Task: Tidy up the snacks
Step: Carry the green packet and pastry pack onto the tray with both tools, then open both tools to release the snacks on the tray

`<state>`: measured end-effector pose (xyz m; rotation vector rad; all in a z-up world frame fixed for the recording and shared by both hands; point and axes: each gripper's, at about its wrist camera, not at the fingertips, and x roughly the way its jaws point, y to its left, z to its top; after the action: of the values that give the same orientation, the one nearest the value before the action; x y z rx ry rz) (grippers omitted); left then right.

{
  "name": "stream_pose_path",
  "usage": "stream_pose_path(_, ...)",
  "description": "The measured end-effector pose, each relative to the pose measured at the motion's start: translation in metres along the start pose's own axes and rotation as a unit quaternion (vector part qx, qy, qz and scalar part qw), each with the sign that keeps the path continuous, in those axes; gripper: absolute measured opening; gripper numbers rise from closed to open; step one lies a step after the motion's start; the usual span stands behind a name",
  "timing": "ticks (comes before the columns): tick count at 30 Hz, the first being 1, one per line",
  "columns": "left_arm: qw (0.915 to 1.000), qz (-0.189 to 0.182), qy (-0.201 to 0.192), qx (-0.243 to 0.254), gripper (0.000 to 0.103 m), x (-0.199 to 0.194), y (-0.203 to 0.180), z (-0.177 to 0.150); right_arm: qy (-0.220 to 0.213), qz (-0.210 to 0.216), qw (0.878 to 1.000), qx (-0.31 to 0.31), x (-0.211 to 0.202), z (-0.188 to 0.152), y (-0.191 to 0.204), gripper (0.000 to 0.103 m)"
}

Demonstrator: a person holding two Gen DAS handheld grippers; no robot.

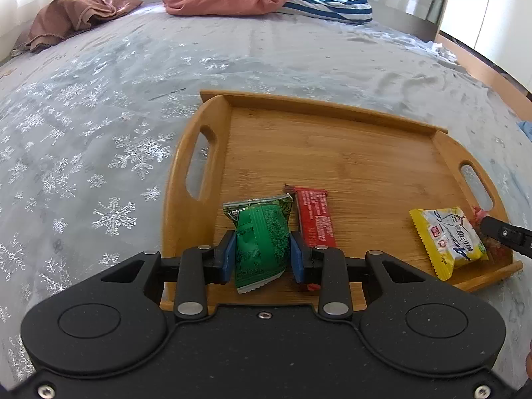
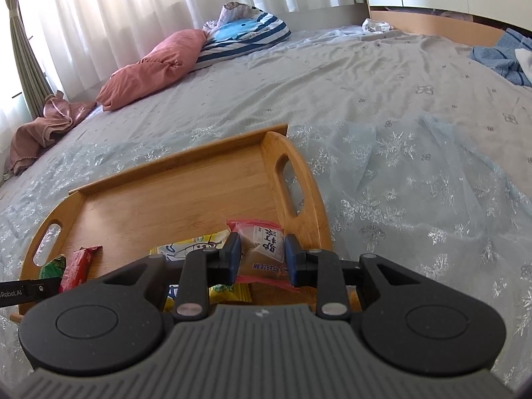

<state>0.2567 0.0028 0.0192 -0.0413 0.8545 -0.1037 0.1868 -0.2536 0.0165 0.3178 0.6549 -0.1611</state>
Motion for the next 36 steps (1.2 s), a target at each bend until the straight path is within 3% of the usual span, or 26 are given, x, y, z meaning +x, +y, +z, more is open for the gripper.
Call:
stream_pose_path(18, 0.9992, -0.028, -0.004, 0.027, 0.032, -0.001, -0.019, -0.005, -0.01, 0.01, 1.0, -0.017, -0.004, -0.004, 0.006, 0.041)
stream_pose_path(23, 0.9991, -0.031, -0.006, 0.027, 0.044, -0.002, -0.021, -0.005, -0.015, 0.013, 1.0, -0.019, -0.009, -0.004, 0.005, 0.048)
stream_pose_path(25, 0.9991, -0.03, -0.009, 0.029, 0.057, -0.004, -0.022, -0.005, -0.018, 0.014, 1.0, -0.021, -0.012, -0.003, 0.006, 0.055)
stream_pose_path(28, 0.999, -0.031, -0.016, 0.03, 0.072, -0.009, -0.021, -0.005, -0.022, 0.016, 0.999, -0.027, -0.016, -0.003, 0.007, 0.057)
stream_pose_path(36, 0.998, -0.028, -0.039, 0.041, 0.084, -0.039, -0.016, -0.011, -0.026, 0.022, 0.998, -0.044, -0.033, -0.005, 0.008, 0.067)
